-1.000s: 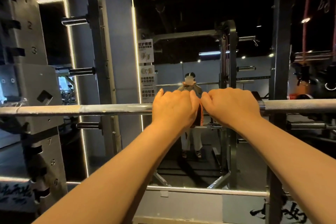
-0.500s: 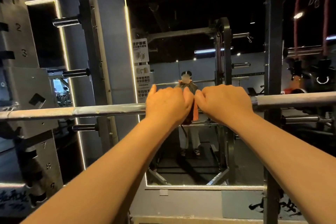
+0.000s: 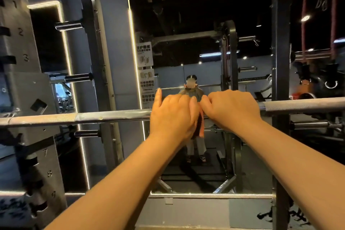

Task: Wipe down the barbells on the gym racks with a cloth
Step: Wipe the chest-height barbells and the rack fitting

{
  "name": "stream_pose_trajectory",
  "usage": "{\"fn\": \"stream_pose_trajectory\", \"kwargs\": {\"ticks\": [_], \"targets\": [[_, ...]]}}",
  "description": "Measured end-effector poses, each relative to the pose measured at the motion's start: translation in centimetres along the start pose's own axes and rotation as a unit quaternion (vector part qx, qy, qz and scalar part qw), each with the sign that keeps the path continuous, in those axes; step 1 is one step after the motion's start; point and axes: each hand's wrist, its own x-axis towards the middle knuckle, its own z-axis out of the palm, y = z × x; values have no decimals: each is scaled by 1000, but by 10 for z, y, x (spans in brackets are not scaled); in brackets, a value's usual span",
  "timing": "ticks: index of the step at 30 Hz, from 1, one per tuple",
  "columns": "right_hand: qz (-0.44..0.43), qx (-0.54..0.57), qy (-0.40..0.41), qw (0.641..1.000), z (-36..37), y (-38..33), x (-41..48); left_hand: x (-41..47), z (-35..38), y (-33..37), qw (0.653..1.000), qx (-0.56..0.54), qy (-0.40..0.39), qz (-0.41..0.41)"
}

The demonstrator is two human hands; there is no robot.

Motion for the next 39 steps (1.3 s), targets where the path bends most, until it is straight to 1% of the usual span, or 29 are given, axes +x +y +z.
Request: {"fn": "stream_pose_trajectory", "kwargs": {"ticks": [2, 4, 5, 7, 9, 10, 11, 13, 15, 16, 18, 21, 24, 26, 28, 29, 31, 33, 34, 36, 39], "targets": [[6, -7, -7, 1000, 0, -1, 1, 13, -8, -2, 999, -16, -37, -17], [6, -14, -9, 1000, 0, -1, 1, 17, -8, 2, 999, -5, -40, -21], [5, -14, -9, 1000, 0, -1, 1, 15, -5, 3, 999, -4, -28, -26], [6, -12, -10, 1000, 0, -1, 0, 4, 2, 5, 999, -25, 29, -20], [5, -11, -9, 1000, -1, -1, 0, -7, 7, -2, 994, -57, 95, 19], [6, -9, -8, 1000, -2, -1, 0, -11, 9, -7, 990, -66, 120, 33], [6, -5, -7, 1000, -2, -1, 0, -15, 10, -14, 989, -65, 129, 39], [2, 1, -5, 1000, -3, -1, 0, -18, 8, -27, 993, -23, 109, 36], [-3, 8, -3, 1000, -2, 0, 0, -13, 2, -34, 999, 31, 43, 3], [-3, 11, -3, 1000, -2, 0, -1, -8, -2, -34, 999, 33, 4, -31], [-2, 10, 1, 1000, -1, 0, -1, 2, -7, -28, 997, 3, -19, -74], [5, -2, 1, 1000, 1, 1, 0, 8, -10, -2, 998, -9, -21, -66], [3, -4, -3, 1000, 1, 1, 0, -3, -5, 13, 1000, -8, 0, -12], [-1, 0, -2, 1000, 1, 1, 0, -10, -7, 7, 1000, 4, 7, 18], [-2, 2, -3, 1000, 0, 1, 0, -14, -10, -10, 997, 52, -29, 40], [-2, 2, -5, 1000, 0, 1, 0, -14, -12, -21, 996, 63, -52, 30], [-2, 1, -7, 1000, -1, 1, 0, -12, -12, -44, 996, 59, -64, -29], [2, -1, 1, 1000, -1, 0, -1, -9, -12, -58, 994, 25, -38, -96], [4, -2, 6, 1000, -1, 0, -1, -7, -11, -57, 993, 15, -22, -118], [7, -1, 9, 1000, 0, 0, 0, -1, -8, -40, 993, 18, -4, -115], [11, -10, 12, 1000, 1, -1, 0, 0, -4, -2, 999, 14, -2, -48]]}}
